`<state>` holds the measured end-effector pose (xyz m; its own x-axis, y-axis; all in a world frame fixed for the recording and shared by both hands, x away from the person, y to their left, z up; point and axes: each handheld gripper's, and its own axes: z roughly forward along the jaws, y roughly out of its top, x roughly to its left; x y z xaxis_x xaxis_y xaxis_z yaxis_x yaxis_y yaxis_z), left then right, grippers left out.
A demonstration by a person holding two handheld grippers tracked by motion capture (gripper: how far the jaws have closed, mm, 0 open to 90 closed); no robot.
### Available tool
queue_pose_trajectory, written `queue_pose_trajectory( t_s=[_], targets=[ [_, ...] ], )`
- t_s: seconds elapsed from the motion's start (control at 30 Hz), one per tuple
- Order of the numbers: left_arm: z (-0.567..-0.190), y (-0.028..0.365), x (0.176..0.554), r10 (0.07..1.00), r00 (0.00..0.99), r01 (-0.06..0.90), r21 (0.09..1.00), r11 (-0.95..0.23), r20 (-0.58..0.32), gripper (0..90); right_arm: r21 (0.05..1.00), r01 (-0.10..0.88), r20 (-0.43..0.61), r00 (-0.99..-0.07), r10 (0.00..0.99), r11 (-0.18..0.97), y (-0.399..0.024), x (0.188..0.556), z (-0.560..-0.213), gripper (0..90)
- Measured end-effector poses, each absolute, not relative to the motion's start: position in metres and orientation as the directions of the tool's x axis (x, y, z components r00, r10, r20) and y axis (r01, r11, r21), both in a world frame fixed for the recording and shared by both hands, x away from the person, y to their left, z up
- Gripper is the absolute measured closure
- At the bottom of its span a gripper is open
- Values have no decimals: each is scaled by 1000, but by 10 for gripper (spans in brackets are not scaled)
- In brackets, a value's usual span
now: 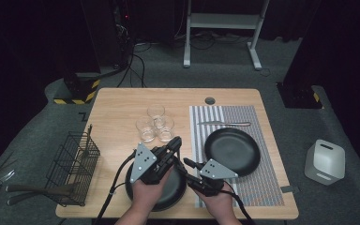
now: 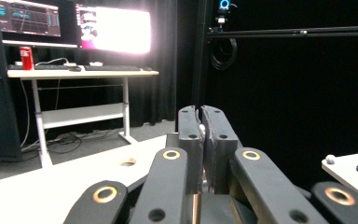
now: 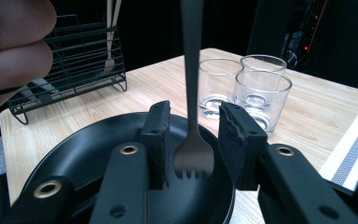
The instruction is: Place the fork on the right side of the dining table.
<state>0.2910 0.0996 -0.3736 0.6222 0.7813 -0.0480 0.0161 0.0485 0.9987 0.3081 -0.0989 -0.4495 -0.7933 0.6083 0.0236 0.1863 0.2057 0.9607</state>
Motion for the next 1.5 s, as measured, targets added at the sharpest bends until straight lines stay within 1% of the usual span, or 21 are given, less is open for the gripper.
queue_pose_trajectory(
  t_s=[0.17,0.3,0.7,1.0,1.1,1.3,1.43,1.5],
  targets=[
    [-375,92,289,768,638,21,998,51,-52,867,961,181,18,-793,609,207,-99,307,-450,686],
    [-377,87,289,762,646,26,999,43,-49,867,963,176,14,-789,614,204,-101,306,-450,738],
    [-378,83,289,754,655,34,998,44,-56,867,963,168,1,-780,626,208,-106,304,-453,842],
    [-378,82,290,749,660,42,998,42,-60,862,962,166,-8,-779,627,219,-110,303,-453,847],
    [-379,83,291,745,663,51,998,48,-70,831,961,167,-9,-778,629,221,-110,303,-454,847],
    [-382,82,294,732,676,81,996,42,-85,679,961,167,-10,-774,634,219,-113,304,-454,847],
    [-386,82,294,725,682,98,995,36,-93,631,962,169,-9,-767,641,215,-116,304,-454,847],
    [-388,82,294,723,684,102,994,32,-93,622,962,170,-8,-764,645,214,-117,303,-454,847]
  ],
)
